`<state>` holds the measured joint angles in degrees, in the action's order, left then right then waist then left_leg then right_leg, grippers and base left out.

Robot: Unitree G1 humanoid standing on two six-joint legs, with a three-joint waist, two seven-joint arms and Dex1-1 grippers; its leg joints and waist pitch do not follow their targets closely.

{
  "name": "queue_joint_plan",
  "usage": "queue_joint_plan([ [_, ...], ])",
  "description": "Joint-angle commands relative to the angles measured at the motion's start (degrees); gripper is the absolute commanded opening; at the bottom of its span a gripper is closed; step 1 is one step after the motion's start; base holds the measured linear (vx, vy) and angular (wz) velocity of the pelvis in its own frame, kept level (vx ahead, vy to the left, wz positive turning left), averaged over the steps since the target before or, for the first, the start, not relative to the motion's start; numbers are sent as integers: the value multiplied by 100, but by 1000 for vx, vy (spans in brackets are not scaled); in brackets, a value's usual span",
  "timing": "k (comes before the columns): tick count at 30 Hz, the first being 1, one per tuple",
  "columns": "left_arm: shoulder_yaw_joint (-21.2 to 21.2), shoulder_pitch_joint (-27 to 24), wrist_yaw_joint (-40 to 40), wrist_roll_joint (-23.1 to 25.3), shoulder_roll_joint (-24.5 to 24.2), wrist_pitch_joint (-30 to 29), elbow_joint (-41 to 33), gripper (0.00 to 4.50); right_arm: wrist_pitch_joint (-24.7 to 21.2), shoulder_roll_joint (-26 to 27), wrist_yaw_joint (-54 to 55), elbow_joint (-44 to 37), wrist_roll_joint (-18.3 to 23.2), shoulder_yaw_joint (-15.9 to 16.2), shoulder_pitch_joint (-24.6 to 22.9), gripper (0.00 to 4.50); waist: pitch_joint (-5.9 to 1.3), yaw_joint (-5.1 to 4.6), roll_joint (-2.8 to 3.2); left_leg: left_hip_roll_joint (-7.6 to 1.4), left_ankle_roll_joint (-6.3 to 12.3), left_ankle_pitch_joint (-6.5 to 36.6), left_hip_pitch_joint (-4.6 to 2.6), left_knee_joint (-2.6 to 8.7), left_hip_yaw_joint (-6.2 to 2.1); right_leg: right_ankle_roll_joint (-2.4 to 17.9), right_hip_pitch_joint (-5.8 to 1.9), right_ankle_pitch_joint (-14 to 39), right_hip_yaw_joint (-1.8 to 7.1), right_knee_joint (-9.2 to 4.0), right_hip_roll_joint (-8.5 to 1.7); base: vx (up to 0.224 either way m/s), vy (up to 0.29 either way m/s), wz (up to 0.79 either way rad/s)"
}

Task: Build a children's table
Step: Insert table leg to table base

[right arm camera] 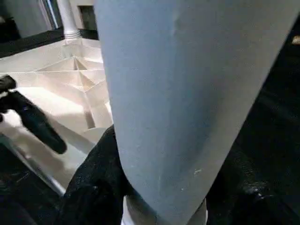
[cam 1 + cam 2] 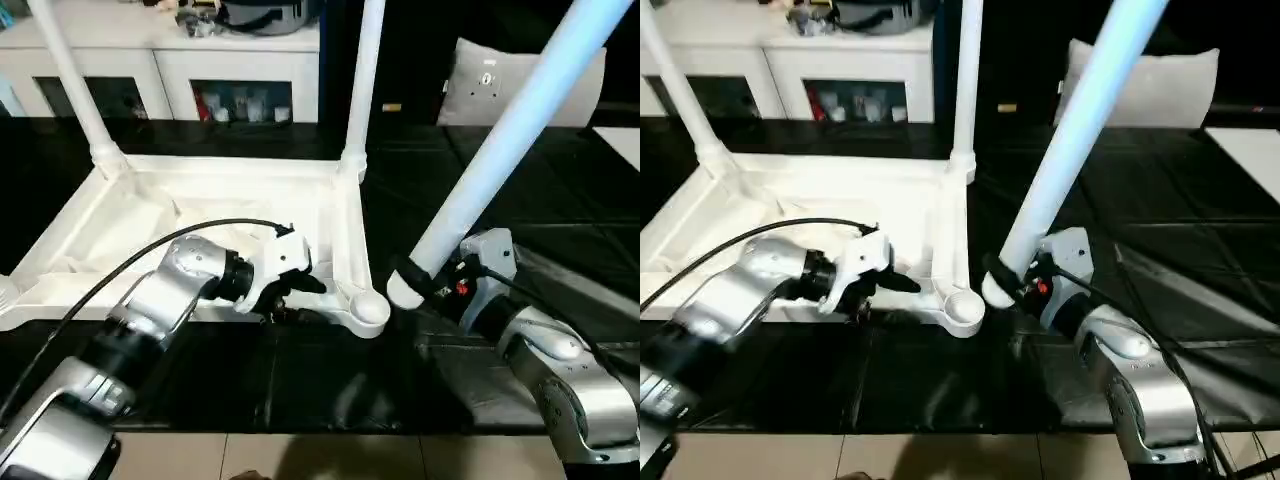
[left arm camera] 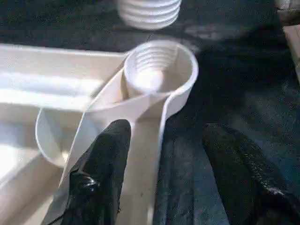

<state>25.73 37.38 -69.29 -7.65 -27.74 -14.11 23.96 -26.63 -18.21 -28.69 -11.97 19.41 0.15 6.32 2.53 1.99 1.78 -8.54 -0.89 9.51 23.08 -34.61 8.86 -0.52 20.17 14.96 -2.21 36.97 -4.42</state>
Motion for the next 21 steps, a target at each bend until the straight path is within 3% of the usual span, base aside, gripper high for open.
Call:
queue_joint_plan([
  [1,-9,138,-112,93,37,197,232,249,34,-10,-22,-38,77,-102,-30,188,-386,30,-14,-378,428,668,-167,363,-101,1594,-177,-906,193,-388,-409,0,0,0],
  [3,-7,194,-110,155,84,366,424,237,63,2,-10,-38,67,-88,-44,188,-350,33,-19,-402,283,1000,-182,399,-99,1591,-164,-304,201,-437,-415,0,0,0],
  [7,17,334,-133,281,206,729,898,205,3,57,-15,-62,85,-65,-44,188,-322,35,-41,-416,70,1375,-206,437,-87,1527,-140,314,222,-482,-429,0,0,0],
  [8,22,353,-139,307,226,790,983,198,-21,69,-12,-74,89,-52,-45,188,-316,36,-13,-407,44,1399,-203,440,-89,1506,-136,382,225,-489,-430,0,0,0],
  [10,-35,397,-114,324,324,923,1221,185,-49,76,-2,-91,120,-6,-49,188,-325,46,-34,-418,-3,1374,-205,444,-86,1449,-137,358,234,-497,-438,0,0,0],
  [16,-28,458,-122,447,450,1248,1627,143,-42,75,-4,-118,97,32,-66,188,-344,51,-28,-422,103,1133,-182,425,-64,1467,-145,-68,231,-470,-441,0,0,0],
  [17,-43,503,-156,483,502,1352,1789,143,-47,76,-10,-133,96,25,-73,188,-344,51,-6,-421,118,1111,-183,423,-59,1471,-142,-88,230,-472,-440,0,0,0],
  [21,-90,595,-227,487,593,1435,2018,110,-60,59,-16,-180,116,16,-102,188,-341,54,-11,-438,100,1190,-196,437,-60,1505,-136,-61,227,-473,-435,0,0,0],
])
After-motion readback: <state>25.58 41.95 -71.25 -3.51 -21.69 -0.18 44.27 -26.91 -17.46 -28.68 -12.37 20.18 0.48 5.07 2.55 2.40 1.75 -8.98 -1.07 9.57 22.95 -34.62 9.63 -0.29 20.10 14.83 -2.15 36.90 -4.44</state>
